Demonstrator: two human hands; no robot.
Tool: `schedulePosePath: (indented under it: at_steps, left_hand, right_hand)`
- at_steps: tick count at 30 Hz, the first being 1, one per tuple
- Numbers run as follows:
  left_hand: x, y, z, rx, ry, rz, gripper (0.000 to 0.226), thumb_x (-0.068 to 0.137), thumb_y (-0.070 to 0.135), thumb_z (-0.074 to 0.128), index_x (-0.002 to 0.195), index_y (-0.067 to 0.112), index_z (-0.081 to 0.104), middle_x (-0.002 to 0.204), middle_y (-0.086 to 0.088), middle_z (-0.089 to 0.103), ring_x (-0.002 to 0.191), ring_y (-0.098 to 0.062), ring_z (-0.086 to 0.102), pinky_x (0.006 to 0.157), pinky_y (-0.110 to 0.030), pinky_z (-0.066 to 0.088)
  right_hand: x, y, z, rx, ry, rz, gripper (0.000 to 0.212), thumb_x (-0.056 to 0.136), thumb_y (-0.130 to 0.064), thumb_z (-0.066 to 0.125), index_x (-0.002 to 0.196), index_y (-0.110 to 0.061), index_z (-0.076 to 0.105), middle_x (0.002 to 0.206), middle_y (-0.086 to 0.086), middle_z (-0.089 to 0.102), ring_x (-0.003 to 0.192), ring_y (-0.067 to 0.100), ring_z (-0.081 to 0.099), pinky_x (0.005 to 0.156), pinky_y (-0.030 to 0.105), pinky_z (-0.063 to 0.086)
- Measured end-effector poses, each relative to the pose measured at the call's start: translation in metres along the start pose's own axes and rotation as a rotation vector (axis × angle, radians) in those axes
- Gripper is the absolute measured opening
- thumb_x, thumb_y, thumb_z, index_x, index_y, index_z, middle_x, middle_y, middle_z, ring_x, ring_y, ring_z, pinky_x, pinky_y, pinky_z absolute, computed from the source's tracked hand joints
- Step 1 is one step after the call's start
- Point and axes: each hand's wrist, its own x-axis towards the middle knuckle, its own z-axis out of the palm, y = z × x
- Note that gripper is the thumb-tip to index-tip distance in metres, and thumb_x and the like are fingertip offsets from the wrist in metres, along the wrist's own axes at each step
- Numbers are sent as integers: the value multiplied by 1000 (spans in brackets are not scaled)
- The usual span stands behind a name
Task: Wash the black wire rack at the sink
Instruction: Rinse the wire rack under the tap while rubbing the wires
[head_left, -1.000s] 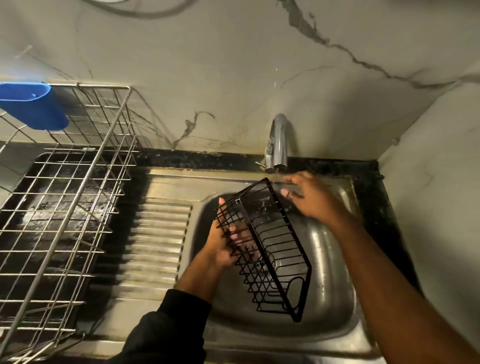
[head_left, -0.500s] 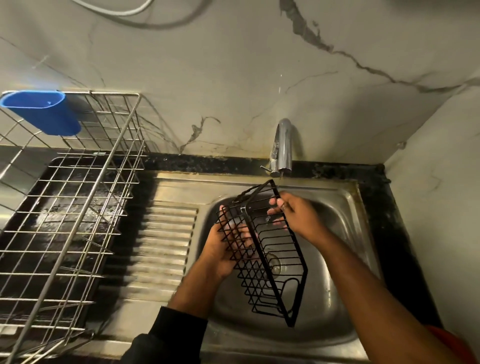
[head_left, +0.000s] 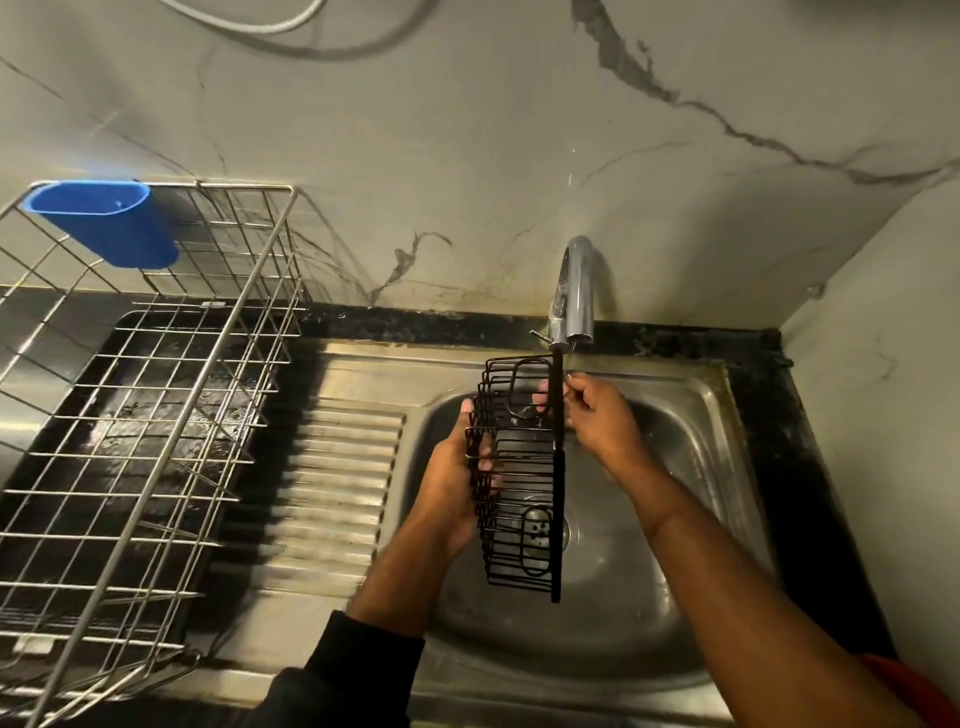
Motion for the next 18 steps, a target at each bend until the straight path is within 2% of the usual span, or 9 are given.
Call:
schedulePosePath:
  at_steps: [1,2,4,6,8,11,14,16,18]
  left_hand:
    - [2,-1,-1,10,-5,9,50,86,66,53,60,23,51,58,5,39,56,-12,36,57,-28,32]
    - [3,-1,-1,29,-7,21,51,89,64,52,60,22,52,59,4,41,56,-12,37,57,-28,33]
    - [1,-1,2,56,-16,46,53,100,54,47,61,22,62,58,5,49,52,-9,45,54,-23,39]
    - [0,-1,6,57,-36,63,49,107,43,41,76,17,69,56,8,58,48,-4,53,50,-19,45]
    - [2,-3,5,63,-33,79,47,108,39,40,82,14,70,54,6,61,47,-3,57,48,-17,47]
    - [3,-3,4,13,-18,85,55,102,47,46,61,18,71,53,7,57,47,-5,53,50,-19,44]
    - [3,-3,3,-9,-7,115,52,94,52,52,57,21,70,55,8,53,49,-6,49,52,-20,42]
    - [2,-3,4,-5,-3,122,55,98,49,49,56,21,71,54,7,56,48,-5,52,52,-20,46]
    - [3,-3,4,-17,15,121,52,94,52,53,56,21,70,54,7,55,48,-6,51,51,-20,46]
  right_hand:
    - [1,0,-1,-7,10,6,20,100,-19,54,113,-18,70,103,-3,75,96,12,71,91,42,58]
    - [2,-2,-1,-1,21,21,20,101,-16,55,113,-17,71,101,-8,74,94,7,70,89,35,58]
    - [1,-5,-3,-1,31,32,22,101,-8,53,112,-15,71,95,-17,69,89,-6,64,82,16,56]
    - [0,-8,-4,0,40,43,24,100,-4,53,112,-15,71,98,-17,68,89,-8,62,75,5,52]
    - [1,-7,-3,21,46,52,24,100,-4,54,113,-14,71,98,-17,69,94,-4,64,74,4,51]
    - [2,-12,-4,49,57,56,23,100,-5,55,113,-14,71,90,-22,66,88,-7,62,68,5,51]
    - [4,-15,-2,49,65,26,22,100,-5,55,113,-13,70,89,-23,65,88,-6,63,69,6,52]
    - [6,-18,-1,51,68,8,22,99,-4,56,114,-11,70,92,-20,67,93,-1,65,74,8,53]
    - [8,-19,0,76,75,7,22,98,-3,58,113,-13,71,98,-13,71,99,5,67,86,17,55]
